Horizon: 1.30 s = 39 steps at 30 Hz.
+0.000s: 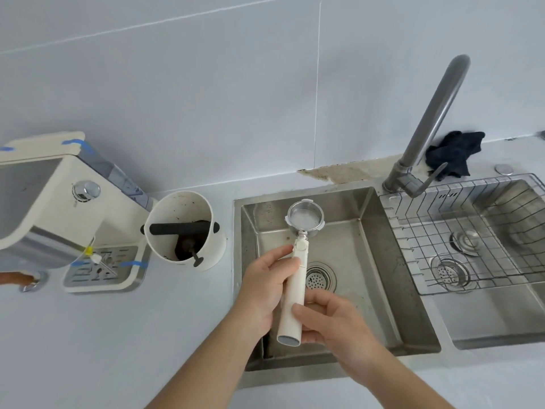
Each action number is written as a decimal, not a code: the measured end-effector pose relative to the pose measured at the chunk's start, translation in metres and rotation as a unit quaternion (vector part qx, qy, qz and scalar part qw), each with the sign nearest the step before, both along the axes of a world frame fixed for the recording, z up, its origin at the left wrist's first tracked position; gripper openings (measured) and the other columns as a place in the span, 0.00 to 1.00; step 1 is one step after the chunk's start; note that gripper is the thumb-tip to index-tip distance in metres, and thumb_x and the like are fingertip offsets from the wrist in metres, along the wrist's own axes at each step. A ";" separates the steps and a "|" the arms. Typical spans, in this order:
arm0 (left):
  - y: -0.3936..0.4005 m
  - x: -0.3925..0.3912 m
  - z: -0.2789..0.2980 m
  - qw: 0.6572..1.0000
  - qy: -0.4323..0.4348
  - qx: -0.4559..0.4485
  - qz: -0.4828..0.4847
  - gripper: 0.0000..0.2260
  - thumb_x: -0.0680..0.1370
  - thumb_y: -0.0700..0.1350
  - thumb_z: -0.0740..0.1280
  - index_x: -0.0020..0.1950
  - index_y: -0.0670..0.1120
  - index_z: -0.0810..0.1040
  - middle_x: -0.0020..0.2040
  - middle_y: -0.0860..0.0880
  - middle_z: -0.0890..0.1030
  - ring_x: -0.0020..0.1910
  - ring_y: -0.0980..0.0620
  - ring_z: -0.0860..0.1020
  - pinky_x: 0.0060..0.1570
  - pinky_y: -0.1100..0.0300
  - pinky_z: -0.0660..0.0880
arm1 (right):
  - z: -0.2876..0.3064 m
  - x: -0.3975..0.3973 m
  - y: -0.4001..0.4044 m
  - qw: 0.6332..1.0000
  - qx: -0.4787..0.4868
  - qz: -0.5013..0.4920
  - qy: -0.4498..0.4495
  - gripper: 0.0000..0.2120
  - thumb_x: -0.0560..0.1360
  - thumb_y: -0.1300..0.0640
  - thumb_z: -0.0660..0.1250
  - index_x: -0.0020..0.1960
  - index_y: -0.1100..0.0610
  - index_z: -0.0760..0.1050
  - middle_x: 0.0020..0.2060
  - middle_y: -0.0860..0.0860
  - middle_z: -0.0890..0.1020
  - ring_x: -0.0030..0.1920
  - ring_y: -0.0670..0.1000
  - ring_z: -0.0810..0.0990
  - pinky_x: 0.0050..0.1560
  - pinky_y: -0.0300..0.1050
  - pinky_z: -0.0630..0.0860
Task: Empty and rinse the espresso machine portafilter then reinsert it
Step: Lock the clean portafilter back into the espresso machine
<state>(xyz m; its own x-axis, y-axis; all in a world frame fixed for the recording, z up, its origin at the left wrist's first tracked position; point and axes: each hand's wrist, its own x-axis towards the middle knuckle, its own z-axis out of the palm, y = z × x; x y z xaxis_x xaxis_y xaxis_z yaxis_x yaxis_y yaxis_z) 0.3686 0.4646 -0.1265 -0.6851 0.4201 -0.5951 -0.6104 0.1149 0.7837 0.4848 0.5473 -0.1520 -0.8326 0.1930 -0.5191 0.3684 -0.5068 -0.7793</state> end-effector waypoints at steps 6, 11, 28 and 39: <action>-0.031 -0.006 0.000 1.000 0.004 0.020 -0.017 0.10 0.76 0.37 0.69 0.51 0.49 0.84 0.39 0.50 0.86 0.36 0.53 0.82 0.38 0.59 0.77 | 0.009 -0.006 -0.030 1.000 0.019 0.003 -0.014 0.19 0.67 0.60 0.73 0.56 0.66 0.78 0.46 0.62 0.87 0.45 0.59 0.86 0.47 0.53 0.82; -0.059 -0.014 0.002 0.996 0.057 0.011 -0.062 0.11 0.75 0.37 0.70 0.55 0.47 0.82 0.41 0.51 0.86 0.35 0.57 0.83 0.33 0.64 0.76 | 0.020 -0.007 -0.061 0.999 0.037 -0.024 -0.032 0.10 0.74 0.69 0.69 0.55 0.67 0.78 0.40 0.60 0.84 0.40 0.56 0.85 0.39 0.48 0.81; -0.223 -0.060 0.005 0.991 0.088 0.010 -0.105 0.09 0.73 0.37 0.71 0.53 0.44 0.81 0.43 0.46 0.86 0.40 0.52 0.83 0.50 0.53 0.79 | 0.028 -0.046 -0.224 0.998 0.030 -0.021 -0.047 0.21 0.65 0.62 0.71 0.59 0.64 0.79 0.36 0.53 0.81 0.35 0.53 0.81 0.40 0.50 0.79; -0.323 -0.105 -0.001 0.989 0.098 -0.047 -0.104 0.11 0.73 0.42 0.73 0.54 0.48 0.80 0.46 0.47 0.86 0.49 0.47 0.83 0.49 0.55 0.78 | 0.023 -0.094 -0.300 0.997 0.014 0.060 -0.046 0.22 0.67 0.63 0.71 0.61 0.59 0.78 0.46 0.60 0.80 0.40 0.56 0.82 0.40 0.50 0.80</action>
